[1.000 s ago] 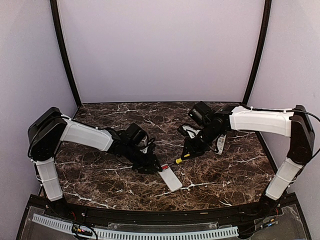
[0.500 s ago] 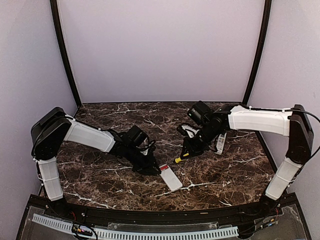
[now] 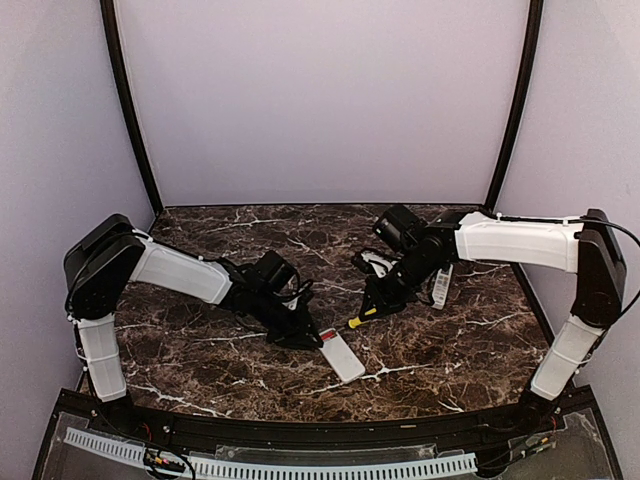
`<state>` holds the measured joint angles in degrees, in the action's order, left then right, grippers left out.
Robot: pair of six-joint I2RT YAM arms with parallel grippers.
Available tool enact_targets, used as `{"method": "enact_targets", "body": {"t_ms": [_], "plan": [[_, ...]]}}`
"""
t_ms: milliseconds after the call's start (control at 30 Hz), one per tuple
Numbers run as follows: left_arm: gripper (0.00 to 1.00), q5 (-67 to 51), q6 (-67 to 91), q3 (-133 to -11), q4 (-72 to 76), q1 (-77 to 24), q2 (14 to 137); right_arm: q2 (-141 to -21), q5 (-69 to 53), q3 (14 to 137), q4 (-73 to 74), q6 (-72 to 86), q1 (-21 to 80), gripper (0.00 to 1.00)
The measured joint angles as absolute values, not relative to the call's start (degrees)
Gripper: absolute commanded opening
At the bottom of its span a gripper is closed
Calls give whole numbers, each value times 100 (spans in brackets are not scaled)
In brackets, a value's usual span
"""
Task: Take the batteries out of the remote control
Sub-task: Hold the remote control without the battery cover at the center of the board.
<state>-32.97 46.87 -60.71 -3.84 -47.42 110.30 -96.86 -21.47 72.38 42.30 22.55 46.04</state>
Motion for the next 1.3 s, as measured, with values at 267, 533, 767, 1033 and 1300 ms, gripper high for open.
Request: {"method": "enact_targets", "body": {"t_ms": [267,533,767,1033,1300], "plan": [[16,-3387,4635,-6077,-362,-4742,11056,-9688,-2027,7247,4268,2257,4611,0],[15,-3387,4482,-6198,-478,-4742,11111,-9688,-1826,7356,4469,2252,4615,0],[15,-3382,4333,-6289,-596,-4742,11146,-9688,-1712,7415,4550,2255,4648,0],[14,-3356,4244,-6346,-596,-4742,11179,-9688,-1466,7550,4696,2252,4678,0],[14,-3345,4230,-6361,-591,-4742,11194,-9708,-1315,7570,4818,2255,4689,0]]}}
